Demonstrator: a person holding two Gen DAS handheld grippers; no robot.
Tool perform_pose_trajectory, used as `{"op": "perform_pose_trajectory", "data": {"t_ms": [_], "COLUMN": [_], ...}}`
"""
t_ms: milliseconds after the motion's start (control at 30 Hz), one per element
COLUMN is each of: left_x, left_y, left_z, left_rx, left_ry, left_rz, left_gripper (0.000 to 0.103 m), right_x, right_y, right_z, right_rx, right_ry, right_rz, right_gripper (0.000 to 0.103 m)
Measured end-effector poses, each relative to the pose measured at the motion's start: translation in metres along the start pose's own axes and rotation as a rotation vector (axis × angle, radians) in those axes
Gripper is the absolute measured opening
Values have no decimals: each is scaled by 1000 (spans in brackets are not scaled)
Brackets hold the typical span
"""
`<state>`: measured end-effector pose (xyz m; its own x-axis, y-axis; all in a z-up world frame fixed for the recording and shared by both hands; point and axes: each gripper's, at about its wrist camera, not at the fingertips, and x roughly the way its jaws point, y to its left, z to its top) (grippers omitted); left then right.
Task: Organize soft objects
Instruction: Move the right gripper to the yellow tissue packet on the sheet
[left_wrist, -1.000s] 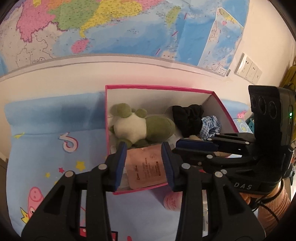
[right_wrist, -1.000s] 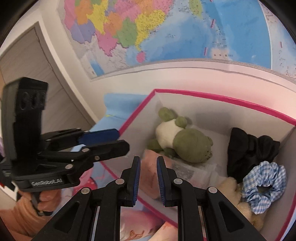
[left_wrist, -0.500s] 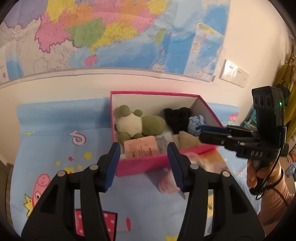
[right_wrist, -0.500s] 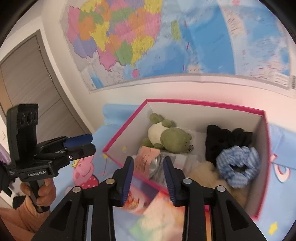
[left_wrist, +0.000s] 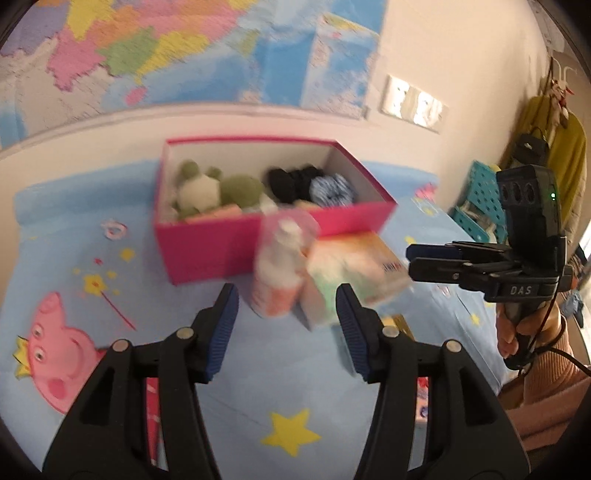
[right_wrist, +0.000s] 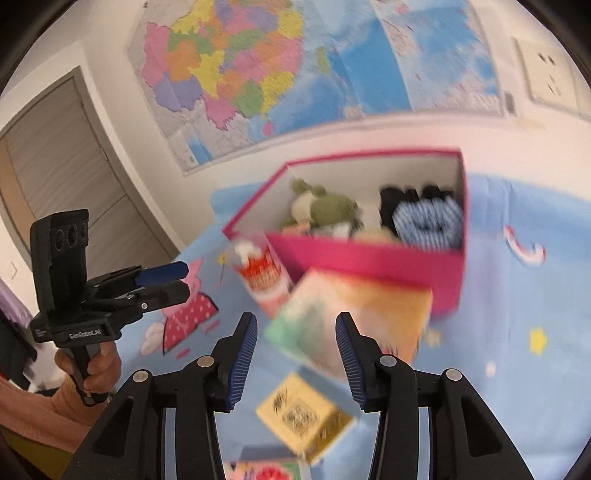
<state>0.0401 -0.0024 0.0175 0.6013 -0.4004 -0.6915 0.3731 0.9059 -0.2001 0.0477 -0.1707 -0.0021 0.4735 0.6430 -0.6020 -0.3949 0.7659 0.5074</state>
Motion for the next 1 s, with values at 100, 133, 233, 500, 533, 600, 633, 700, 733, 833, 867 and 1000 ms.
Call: {"op": "perform_pose_trajectory", "data": {"t_ms": [100, 133, 233, 500, 533, 600, 633, 700, 733, 833, 867, 1000], "left_x": [8, 11, 19, 39, 41, 45, 48, 54, 56, 63, 64, 70], "left_y": [-10, -13, -21, -40, -42, -46, -47, -50, -51, -53, -54, -55], "left_z": [-9, -12, -22, -38, -39, -42, -42, -44, -45, -49, -50, -53], "left_rx": [4, 2, -3, 14, 16, 23, 23, 23, 21, 11, 9, 5], "left_ry": [32, 41, 74, 149, 154, 168, 176, 194, 201, 228, 234, 259], "left_rz": [-29, -38, -58, -75, -79, -84, -87, -100, -102, -126, -132, -144], "left_gripper": [57, 57, 57, 56, 56, 56, 56, 56, 56, 49, 48, 40], "right_x": [-1, 0, 2, 6, 8, 11, 13, 16, 17, 20, 20, 22], "right_y": [-8, -11, -17, -30, -30, -30, -30, -30, -30, -30, -30, -31], "right_z": [-22, -30, -46, -70, -72, -75, -76, -78, -78, -79, -79, -78], "right_rx": [43, 58, 88, 145, 149, 151, 155, 158, 157, 162, 162, 169], "right_ry": [32, 48, 76, 116, 122, 130, 133, 136, 132, 132, 131, 130], "right_rz": [-9, -10, -19, -8, -3, 3, 8, 17, 16, 21, 21, 24], "right_gripper": [45, 45, 45, 45, 45, 45, 45, 45, 45, 45, 45, 45]}}
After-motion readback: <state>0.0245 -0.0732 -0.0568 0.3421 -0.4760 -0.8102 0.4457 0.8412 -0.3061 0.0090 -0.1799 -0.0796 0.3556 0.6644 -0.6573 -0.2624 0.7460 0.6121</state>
